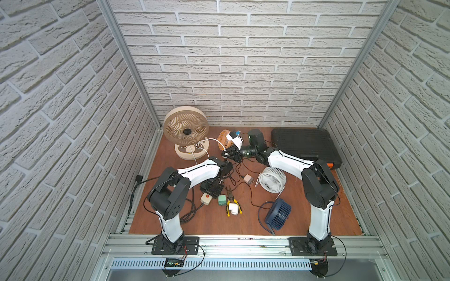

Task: Plug the desk fan into the power strip
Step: Adjust the socket at the center of the board.

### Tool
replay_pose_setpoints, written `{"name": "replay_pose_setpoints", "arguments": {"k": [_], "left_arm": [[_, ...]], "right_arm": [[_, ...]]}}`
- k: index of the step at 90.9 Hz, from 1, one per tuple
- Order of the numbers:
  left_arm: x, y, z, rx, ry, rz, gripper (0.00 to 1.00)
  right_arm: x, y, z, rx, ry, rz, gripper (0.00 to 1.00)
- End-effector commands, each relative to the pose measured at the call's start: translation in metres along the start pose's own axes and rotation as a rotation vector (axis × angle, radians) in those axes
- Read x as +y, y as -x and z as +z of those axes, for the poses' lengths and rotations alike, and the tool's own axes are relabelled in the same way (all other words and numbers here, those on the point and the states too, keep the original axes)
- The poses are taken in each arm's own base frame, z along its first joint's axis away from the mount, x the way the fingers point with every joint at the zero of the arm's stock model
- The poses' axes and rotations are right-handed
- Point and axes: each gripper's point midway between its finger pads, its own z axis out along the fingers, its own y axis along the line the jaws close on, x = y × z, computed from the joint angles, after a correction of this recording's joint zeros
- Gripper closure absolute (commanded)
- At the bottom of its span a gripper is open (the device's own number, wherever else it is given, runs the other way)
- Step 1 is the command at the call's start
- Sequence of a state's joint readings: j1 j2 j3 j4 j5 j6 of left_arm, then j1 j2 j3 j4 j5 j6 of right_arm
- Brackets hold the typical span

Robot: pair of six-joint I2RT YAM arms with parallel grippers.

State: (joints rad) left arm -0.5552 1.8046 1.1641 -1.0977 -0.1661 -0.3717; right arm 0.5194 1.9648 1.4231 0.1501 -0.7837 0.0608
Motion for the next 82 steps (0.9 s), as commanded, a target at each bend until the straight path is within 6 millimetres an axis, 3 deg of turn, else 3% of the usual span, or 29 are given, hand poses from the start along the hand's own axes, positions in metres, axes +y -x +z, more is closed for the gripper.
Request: {"name": "replay_pose_setpoints", "arguments": {"k": [1, 12, 20, 38, 51, 60, 73, 82], "left_arm": [[0.025, -0.027, 0.009, 0.171, 0.093, 0.047, 0.62], [0.043, -0.027, 0.003, 0.142, 0.107, -0.046, 0.37], [0.054, -0.03, -0.006, 0.125, 0.13, -0.124, 0.29], [0.023, -0.029, -0.033, -0.092, -0.093, -0.284, 0.22], [0.014, -0.045, -0.048, -0.224, -0.178, -0.424, 0.25], [-0.022, -0.044, -0.054, -0.331, -0.347, -0.476, 0.33], [-0.066, -0.027, -0.039, -0.416, -0.557, -0.57, 0.51], [-0.071, -0.013, -0.024, -0.443, -0.585, -0.635, 0.53]], "right_arm": [[0.007, 0.018, -0.013, -0.019, -0.01, -0.071, 0.97], [0.003, 0.014, -0.011, -0.005, -0.018, -0.063, 0.97], [0.0, 0.011, -0.008, 0.002, -0.015, -0.055, 0.97], [-0.005, 0.008, -0.004, 0.008, -0.014, -0.047, 0.97], [-0.01, -0.003, 0.01, 0.017, 0.032, -0.027, 0.97], [-0.007, -0.002, 0.017, 0.006, 0.087, -0.037, 0.97], [0.003, -0.004, 0.026, -0.005, 0.155, -0.072, 0.97], [0.015, -0.008, 0.035, -0.013, 0.188, -0.114, 0.97]]}}
